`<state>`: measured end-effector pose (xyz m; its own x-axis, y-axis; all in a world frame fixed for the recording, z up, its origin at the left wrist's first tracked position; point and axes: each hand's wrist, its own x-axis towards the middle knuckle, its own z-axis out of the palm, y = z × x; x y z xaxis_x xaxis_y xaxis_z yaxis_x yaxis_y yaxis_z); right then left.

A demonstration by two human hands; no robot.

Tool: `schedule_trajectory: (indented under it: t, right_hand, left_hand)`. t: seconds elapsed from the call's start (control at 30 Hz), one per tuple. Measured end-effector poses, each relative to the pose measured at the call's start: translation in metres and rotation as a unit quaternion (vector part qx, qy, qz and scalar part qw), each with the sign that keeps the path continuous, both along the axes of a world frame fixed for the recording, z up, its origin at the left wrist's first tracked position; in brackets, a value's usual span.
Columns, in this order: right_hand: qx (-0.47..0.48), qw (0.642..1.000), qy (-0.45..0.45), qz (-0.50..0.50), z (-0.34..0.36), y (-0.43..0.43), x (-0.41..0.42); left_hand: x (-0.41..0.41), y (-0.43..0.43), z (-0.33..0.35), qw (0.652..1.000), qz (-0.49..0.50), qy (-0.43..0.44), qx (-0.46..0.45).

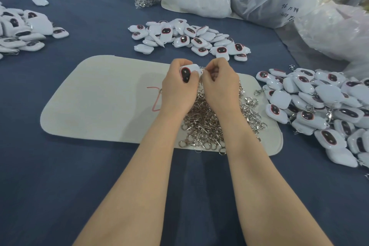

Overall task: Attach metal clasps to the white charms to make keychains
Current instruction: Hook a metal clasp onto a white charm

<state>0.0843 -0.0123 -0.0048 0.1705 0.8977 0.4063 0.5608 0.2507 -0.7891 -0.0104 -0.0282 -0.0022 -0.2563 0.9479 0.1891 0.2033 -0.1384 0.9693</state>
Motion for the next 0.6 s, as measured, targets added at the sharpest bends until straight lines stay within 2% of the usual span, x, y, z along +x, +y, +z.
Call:
schedule_trajectory:
  t: [0.37,0.53,0.6]
  right_hand:
    - [-0.003,1.000,-0.028,0.010,-0.0005,-0.0014,-0.0043]
    - [-0.020,0.996,-0.087,0.029,0.0020,-0.0033,-0.0082]
    - [-0.029,0.991,-0.124,0.035,0.0029,-0.0037,-0.0084]
  left_hand:
    - [-0.0006,0.0016,-0.0013,0.999,0.027,0.023,0.001]
    - [-0.0020,0.0017,-0.0025,0.999,0.034,0.022,-0.003]
    - [-0.0026,0.0000,-0.0027,0.998,0.033,0.058,0.009]
